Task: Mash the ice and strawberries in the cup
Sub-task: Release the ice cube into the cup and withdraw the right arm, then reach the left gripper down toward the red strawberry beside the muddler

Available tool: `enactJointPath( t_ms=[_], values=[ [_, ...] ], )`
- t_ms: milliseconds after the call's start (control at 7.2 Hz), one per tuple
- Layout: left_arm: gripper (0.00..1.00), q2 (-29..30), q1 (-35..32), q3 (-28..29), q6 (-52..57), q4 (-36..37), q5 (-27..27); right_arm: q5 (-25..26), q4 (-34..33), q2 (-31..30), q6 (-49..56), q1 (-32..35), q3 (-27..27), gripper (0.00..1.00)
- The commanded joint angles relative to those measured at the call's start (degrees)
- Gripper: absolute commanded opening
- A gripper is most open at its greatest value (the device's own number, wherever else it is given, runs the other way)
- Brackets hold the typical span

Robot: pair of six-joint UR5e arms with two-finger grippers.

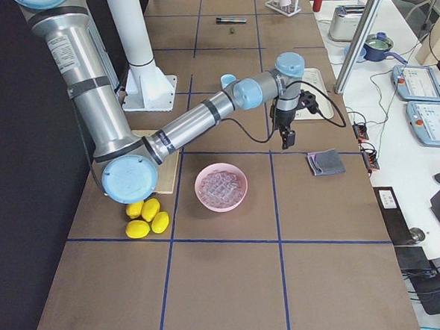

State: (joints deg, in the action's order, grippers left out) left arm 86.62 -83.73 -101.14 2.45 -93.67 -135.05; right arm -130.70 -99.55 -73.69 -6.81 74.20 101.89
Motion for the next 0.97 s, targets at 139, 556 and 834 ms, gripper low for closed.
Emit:
enactJointPath(
  t_ms=[139, 556, 834],
  values=[
    [1.00, 0.9, 0.3, 0.1, -0.1, -2.6, -0.2, -3.2, 0.1, -14.7, 20.8, 13.7, -0.2, 0.99],
    [1.00, 0.7, 1.1, -0.5, -0.2, -8.4, -0.2, -2.5, 1.5, -24.1, 20.2, 15.7, -0.5, 0.99],
    [1.00, 0.7, 9.0, -0.7, -10.4, -8.8, 0.0, -2.5, 1.6, -24.2, 20.0, 15.7, -0.5, 0.99]
  ],
)
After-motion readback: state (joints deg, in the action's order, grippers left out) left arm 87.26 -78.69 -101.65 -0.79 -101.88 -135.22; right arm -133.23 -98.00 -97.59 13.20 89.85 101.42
